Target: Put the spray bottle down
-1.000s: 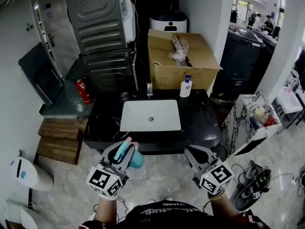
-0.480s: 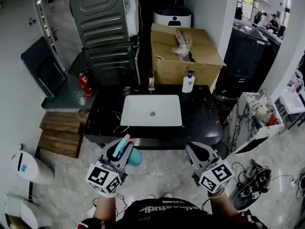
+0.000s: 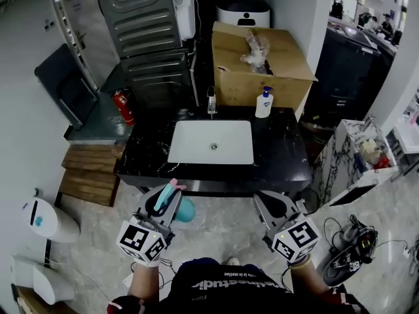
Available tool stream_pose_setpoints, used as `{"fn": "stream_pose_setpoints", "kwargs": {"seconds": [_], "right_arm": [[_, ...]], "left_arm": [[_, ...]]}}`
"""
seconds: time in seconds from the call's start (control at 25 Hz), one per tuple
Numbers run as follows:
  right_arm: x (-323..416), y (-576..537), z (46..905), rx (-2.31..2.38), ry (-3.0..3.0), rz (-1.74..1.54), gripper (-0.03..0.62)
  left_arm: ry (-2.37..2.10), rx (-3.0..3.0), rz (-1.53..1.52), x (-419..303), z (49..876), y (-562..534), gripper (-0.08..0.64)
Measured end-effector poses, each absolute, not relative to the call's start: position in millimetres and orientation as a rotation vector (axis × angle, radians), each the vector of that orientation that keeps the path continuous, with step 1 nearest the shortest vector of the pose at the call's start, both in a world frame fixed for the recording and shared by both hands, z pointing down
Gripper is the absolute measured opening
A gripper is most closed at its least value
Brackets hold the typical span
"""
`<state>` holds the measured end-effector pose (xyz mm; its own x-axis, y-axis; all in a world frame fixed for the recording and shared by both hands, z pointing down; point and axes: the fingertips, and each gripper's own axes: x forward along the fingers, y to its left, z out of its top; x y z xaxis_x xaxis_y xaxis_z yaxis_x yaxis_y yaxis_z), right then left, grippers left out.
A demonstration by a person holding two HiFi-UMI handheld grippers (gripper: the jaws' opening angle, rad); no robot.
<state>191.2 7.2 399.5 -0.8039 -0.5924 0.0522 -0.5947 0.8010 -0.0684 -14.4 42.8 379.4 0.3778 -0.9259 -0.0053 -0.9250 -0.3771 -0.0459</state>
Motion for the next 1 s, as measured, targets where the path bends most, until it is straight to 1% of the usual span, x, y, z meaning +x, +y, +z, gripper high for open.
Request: {"fn": "stream_pose_setpoints", "kwargs": {"seconds": [0.16,0.32,0.6,0.68,0.76,0.88,1.0], "right_arm": [[190,11,408,0.948,-2.960,0.162,0.038],[193,0,418,0.992,-2.940,0.265,0.038],[172,-35,431,1.066,-2.884,0.314,0.038],[161,-47,431,1.056,-2.883,0.290,0.038],[144,-57,430,0.995,-2.886,0.200,0.038],[111,-83,429,0.900,-2.891,0.075,0.038],[76,-119,426,0.874,-2.892,0.025,0.037]], "left_arm": [[1.748,-2.558,-0.053,-14,385,46,0.109],[1.784,-2.549,-0.067,-21,390,45,0.109],[1.854,-2.518,-0.064,-61,404,14,0.109],[1.873,-2.513,-0.055,-77,409,-5,0.109],[1.877,-2.519,-0.033,-93,412,-26,0.109],[1.839,-2.524,-0.015,-117,413,-64,0.109],[1.841,-2.530,-0.015,-147,419,-105,0.109]]}}
